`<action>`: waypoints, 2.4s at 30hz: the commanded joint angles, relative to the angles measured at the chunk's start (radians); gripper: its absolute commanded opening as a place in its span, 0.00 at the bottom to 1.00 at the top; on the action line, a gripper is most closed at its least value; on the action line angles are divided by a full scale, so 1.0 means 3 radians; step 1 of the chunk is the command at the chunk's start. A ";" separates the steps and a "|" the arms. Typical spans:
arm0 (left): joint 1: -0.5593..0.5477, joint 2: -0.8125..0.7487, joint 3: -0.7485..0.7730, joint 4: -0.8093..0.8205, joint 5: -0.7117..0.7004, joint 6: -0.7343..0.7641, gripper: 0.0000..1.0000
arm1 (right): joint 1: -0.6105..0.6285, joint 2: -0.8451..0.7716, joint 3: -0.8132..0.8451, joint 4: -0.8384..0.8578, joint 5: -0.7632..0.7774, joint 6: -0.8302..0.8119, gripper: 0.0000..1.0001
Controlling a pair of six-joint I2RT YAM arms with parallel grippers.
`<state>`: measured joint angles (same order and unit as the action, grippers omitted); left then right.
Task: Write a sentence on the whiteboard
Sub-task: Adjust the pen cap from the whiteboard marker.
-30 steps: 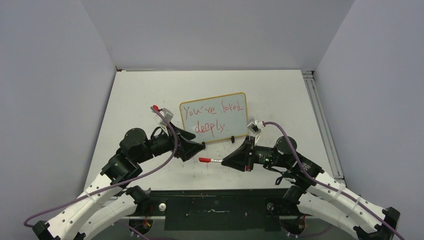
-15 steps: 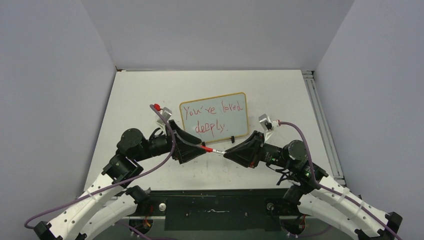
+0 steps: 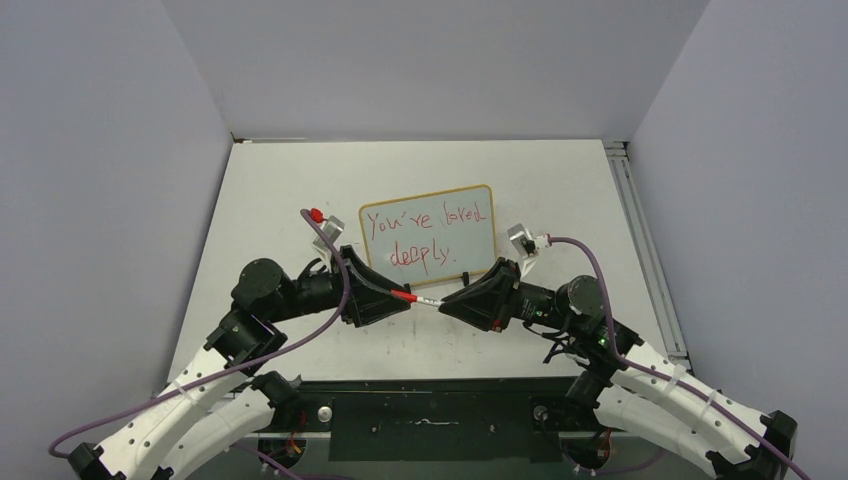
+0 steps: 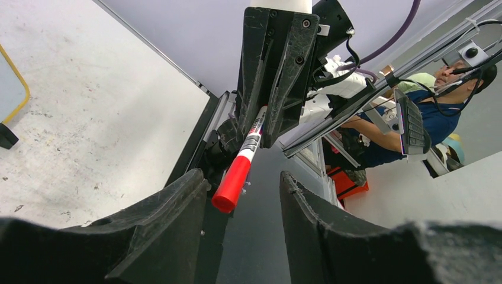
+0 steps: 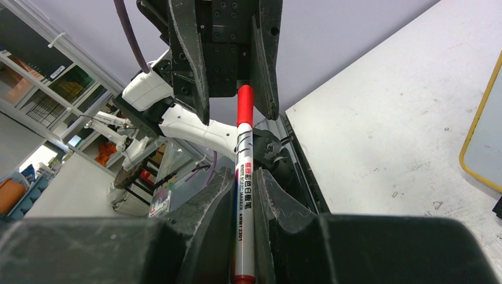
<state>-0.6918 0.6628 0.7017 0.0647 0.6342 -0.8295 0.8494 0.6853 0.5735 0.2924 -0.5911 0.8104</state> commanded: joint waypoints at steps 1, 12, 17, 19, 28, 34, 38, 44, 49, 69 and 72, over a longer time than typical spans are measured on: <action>0.0011 -0.0031 0.0023 0.0199 0.0059 -0.0047 0.45 | -0.0025 -0.0020 -0.0010 0.0257 -0.0048 0.0029 0.05; 0.0010 -0.0021 0.0032 0.0189 0.0033 -0.0055 0.26 | -0.0025 0.0006 -0.0027 0.0242 -0.0105 0.0011 0.05; 0.0010 -0.0021 0.0039 0.0201 0.0041 -0.0068 0.06 | -0.0026 0.0026 -0.0037 0.0260 -0.0132 0.0014 0.05; 0.0010 -0.0017 0.0039 0.0209 0.0053 -0.0072 0.00 | -0.0026 0.0027 -0.0052 0.0279 -0.0127 0.0022 0.05; 0.0005 -0.0039 -0.0028 0.0355 0.0179 -0.0119 0.00 | -0.0024 0.0068 -0.0062 0.0409 -0.0091 0.0040 0.05; -0.0021 -0.0027 -0.0062 0.0404 0.0261 -0.0121 0.00 | -0.0025 0.0155 -0.0042 0.0465 -0.0101 0.0025 0.05; -0.0075 -0.0006 -0.0084 0.0439 0.0299 -0.0114 0.00 | -0.0020 0.0221 -0.0025 0.0511 -0.0118 0.0014 0.05; -0.0171 0.0010 -0.0118 0.0464 0.0253 -0.0090 0.00 | -0.0015 0.0279 -0.0025 0.0587 -0.0117 0.0019 0.05; -0.0250 0.0034 -0.0136 0.0472 0.0213 -0.0064 0.00 | -0.0017 0.0302 -0.0020 0.0617 -0.0118 0.0022 0.05; -0.0474 0.0092 0.0053 -0.0049 -0.0221 0.0356 0.08 | -0.0016 0.0218 0.0020 0.0177 0.0241 -0.0147 0.05; -0.0291 0.0031 0.0218 -0.0472 -0.0334 0.0572 0.49 | -0.0015 0.0085 0.0064 -0.0348 0.0604 -0.0318 0.05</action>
<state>-0.7986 0.6640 0.6884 0.0971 0.5350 -0.7479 0.8398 0.7250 0.5587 0.3771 -0.6476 0.8047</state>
